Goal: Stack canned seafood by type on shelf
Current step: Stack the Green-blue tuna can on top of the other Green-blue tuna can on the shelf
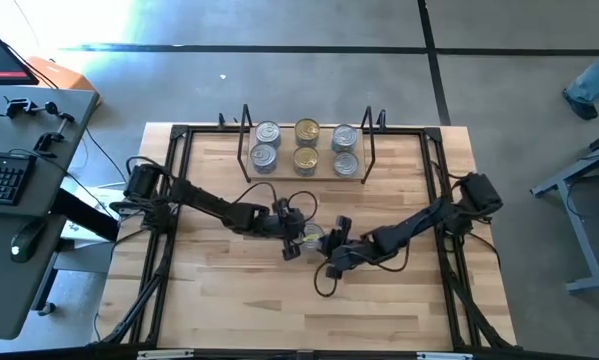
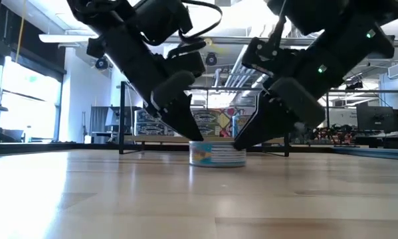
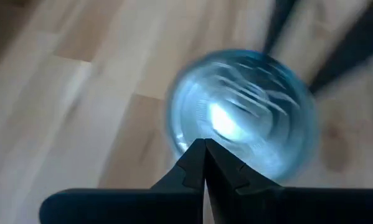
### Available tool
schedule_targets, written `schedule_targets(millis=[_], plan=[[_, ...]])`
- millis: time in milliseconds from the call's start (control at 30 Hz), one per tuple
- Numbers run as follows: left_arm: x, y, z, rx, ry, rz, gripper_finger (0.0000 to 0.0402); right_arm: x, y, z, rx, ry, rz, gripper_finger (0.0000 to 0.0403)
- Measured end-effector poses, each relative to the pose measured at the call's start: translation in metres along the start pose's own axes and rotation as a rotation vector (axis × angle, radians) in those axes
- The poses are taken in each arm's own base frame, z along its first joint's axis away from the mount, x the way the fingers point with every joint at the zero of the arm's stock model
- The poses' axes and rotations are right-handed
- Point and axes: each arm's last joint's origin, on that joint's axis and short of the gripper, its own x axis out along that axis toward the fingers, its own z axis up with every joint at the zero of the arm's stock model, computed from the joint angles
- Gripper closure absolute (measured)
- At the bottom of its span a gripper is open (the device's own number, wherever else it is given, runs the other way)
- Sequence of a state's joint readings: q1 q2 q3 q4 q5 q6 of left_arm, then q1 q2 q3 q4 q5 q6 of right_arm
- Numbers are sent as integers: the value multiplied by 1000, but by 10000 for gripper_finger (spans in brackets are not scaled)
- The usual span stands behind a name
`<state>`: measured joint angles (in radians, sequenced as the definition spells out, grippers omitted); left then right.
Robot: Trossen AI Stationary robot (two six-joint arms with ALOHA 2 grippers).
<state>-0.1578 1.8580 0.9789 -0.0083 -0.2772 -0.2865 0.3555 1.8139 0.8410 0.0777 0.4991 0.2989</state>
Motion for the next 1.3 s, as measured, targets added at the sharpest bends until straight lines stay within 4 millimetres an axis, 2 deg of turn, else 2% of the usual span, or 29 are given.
schedule_targets(millis=[133,267,467,600,700,800,933,1033,1200,1300], plan=[[-4,-12,3,4,-44,-94,401,-16,-11,0,-27,45,-88,254],[-13,-21,12,13,-124,-118,401,-33,-22,7,45,24,-166,254],[-22,-26,18,45,-186,-71,401,-37,-7,13,-63,-17,19,254],[-23,-25,14,56,-158,-35,401,-22,4,16,-225,-111,69,254],[-24,-21,8,36,-99,31,401,-2,5,16,-281,-161,50,254],[-24,-17,0,14,-28,104,401,19,1,8,-280,-152,-29,254],[-26,-14,-10,-1,47,178,401,33,-4,2,-266,-138,-98,260],[-28,-15,-14,10,69,212,401,37,-6,0,-233,-117,-111,291],[-28,-17,-15,17,53,234,401,38,-8,-9,-214,-30,-132,383],[-28,-16,-15,18,55,236,401,36,-8,-12,-208,-8,-155,391]])
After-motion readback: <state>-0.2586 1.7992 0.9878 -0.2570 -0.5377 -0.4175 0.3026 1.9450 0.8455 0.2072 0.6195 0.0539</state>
